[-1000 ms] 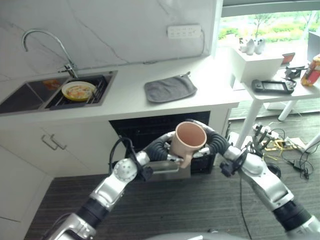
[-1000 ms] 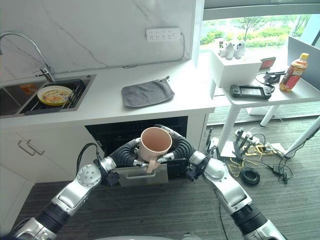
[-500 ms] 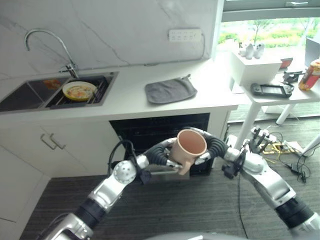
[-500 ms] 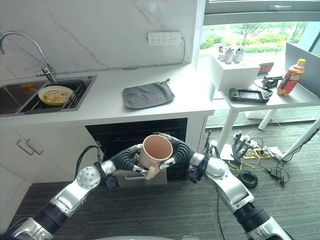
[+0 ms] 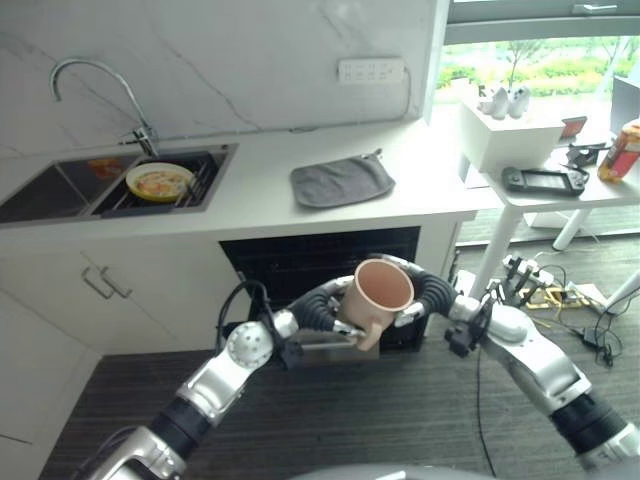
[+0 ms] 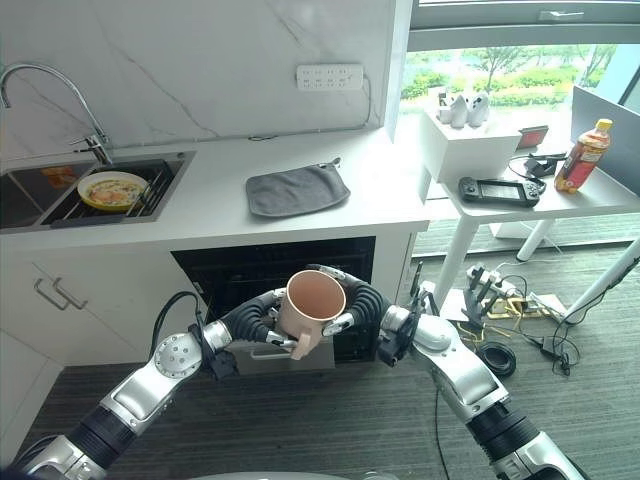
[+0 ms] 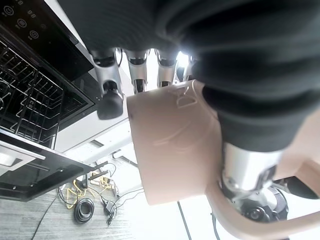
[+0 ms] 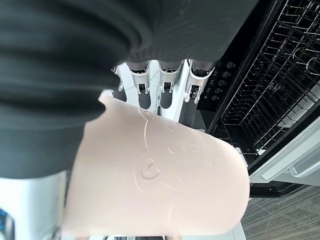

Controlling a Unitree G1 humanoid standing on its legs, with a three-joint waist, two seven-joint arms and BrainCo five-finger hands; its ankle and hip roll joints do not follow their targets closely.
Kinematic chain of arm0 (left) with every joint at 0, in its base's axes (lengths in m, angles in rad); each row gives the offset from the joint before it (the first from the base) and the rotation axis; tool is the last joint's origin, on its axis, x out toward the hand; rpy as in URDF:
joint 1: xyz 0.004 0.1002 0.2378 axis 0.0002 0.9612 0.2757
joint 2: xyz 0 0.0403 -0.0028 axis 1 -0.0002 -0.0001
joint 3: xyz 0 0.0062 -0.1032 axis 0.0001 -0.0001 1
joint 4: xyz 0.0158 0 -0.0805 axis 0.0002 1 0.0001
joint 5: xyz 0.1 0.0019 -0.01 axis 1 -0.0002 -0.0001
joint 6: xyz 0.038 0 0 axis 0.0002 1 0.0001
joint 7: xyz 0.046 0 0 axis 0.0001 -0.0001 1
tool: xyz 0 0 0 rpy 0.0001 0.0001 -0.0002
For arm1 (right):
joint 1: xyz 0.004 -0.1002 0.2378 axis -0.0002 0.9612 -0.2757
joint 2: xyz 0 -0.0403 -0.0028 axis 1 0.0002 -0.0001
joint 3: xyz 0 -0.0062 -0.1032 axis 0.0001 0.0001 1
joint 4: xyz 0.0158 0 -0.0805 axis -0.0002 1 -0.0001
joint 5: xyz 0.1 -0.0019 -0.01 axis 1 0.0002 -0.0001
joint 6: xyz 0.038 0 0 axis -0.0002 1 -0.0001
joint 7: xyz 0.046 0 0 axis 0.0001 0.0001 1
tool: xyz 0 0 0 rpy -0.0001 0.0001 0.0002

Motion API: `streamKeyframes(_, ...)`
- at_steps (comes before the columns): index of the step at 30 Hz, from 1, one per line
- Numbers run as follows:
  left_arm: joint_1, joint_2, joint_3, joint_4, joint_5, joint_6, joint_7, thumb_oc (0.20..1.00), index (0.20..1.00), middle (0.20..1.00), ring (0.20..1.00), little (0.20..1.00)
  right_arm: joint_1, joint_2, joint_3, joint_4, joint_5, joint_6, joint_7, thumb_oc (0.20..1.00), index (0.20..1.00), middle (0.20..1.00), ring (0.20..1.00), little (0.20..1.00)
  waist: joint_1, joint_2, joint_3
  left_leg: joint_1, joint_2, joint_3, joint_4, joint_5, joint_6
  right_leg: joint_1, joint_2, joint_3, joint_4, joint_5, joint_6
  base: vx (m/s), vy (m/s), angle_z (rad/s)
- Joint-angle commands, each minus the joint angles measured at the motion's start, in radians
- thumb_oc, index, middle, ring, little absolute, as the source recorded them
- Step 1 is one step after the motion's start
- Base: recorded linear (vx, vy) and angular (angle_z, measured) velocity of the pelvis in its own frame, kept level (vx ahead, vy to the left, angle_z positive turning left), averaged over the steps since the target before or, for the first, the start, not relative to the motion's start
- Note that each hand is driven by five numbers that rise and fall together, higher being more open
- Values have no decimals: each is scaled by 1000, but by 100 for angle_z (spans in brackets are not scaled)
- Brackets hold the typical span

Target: Place the dishes in the dishwasher.

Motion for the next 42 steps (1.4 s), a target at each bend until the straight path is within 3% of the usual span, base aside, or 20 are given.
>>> streamKeyframes(1,-242,-133,-129,-72,-43,-85,1,200,200,200,200,200,-159,183,173,-62,97,-83,105,322,322,322,322,322,13,-46,10,48,-26,6,6,-92,31,29,-27,83,26,-91,61,0,0,0)
streamKeyframes(2,-245,-136,-130,-70,-43,-80,0,200,200,200,200,200,-161,185,173,-61,86,-99,101,200,200,200,200,200,13,-46,10,46,-26,7,7,-92,31,28,-27,84,27,-91,60,0,0,0)
streamKeyframes(6,-249,-149,-135,-57,-52,-68,-4,200,200,200,200,200,-171,191,171,-67,70,-149,69,200,200,200,200,200,9,-45,11,43,-26,10,7,-92,32,23,-26,87,28,-91,59,0,0,0)
streamKeyframes(21,-244,-177,-162,35,0,-24,65,200,200,200,200,200,-189,213,176,-61,37,-166,-54,200,200,200,200,200,7,-39,21,41,-28,12,12,-94,33,20,-30,89,30,-91,57,0,0,0)
streamKeyframes(22,-235,-176,-157,42,-3,-20,79,225,225,225,225,225,-185,215,168,-59,50,-169,-79,200,200,200,200,200,7,-38,20,41,-27,13,11,-94,33,19,-30,90,31,-92,57,0,0,0)
streamKeyframes(23,-224,-176,-150,46,-2,-20,81,526,526,526,526,526,-177,216,157,-58,56,-170,-102,200,200,200,200,200,7,-37,21,41,-27,14,11,-95,33,19,-30,90,30,-92,57,0,0,0)
streamKeyframes(24,-221,-177,-148,46,1,-21,83,517,517,517,517,517,-175,217,155,-57,58,-173,-106,200,200,200,200,200,7,-37,22,41,-27,15,11,-95,33,19,-30,90,30,-92,56,0,0,0)
streamKeyframes(25,-216,-177,-147,46,-2,-23,93,799,799,799,799,799,-173,220,150,-55,60,-174,-110,200,200,200,200,200,6,-37,23,41,-27,15,12,-95,33,18,-30,91,32,-92,56,0,0,0)
streamKeyframes(26,-211,-183,-143,50,-14,-7,85,1000,1000,1000,1000,1000,-166,223,144,-57,62,-176,-122,200,200,200,200,200,6,-36,24,41,-27,15,12,-95,33,18,-30,89,33,-93,55,0,0,0)
streamKeyframes(42,-178,-200,-123,61,3,-3,163,1000,1000,1000,1000,1000,-137,250,121,-65,71,-201,-193,200,200,200,200,200,10,-32,28,36,-27,18,14,-95,34,15,-34,78,38,-96,52,0,0,0)
